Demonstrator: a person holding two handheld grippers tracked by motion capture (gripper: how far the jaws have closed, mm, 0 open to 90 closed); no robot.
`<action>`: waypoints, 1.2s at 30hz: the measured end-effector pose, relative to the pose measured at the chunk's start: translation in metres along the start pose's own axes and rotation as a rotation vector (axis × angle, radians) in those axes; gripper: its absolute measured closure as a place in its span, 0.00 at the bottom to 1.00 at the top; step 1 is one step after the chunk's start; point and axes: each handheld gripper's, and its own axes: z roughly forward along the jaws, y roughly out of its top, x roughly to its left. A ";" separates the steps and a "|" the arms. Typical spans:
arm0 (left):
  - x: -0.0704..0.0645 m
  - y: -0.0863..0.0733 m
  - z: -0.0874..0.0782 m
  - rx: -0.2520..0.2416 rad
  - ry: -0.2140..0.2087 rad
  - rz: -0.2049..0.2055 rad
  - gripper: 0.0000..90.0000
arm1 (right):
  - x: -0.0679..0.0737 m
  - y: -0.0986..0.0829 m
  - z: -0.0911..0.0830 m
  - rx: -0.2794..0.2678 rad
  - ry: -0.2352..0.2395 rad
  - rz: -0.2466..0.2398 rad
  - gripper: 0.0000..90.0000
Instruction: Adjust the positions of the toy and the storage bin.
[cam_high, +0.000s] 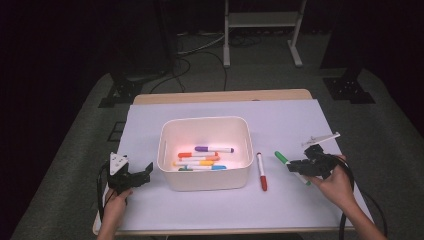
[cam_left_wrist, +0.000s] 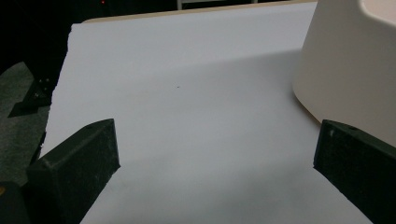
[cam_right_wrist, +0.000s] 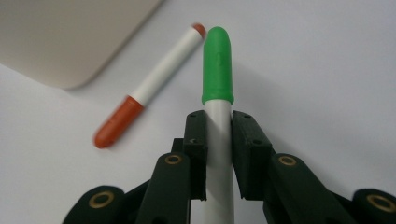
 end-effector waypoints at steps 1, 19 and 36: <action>0.000 0.000 0.000 0.000 0.000 0.000 0.00 | 0.003 0.006 -0.007 -0.016 0.015 -0.001 0.84; 0.000 0.000 0.000 0.000 -0.002 0.000 0.00 | 0.049 0.081 -0.063 -0.103 0.113 -0.108 0.84; 0.000 0.000 0.000 -0.007 -0.004 -0.004 0.00 | 0.107 0.138 -0.060 -0.108 0.236 -0.251 0.84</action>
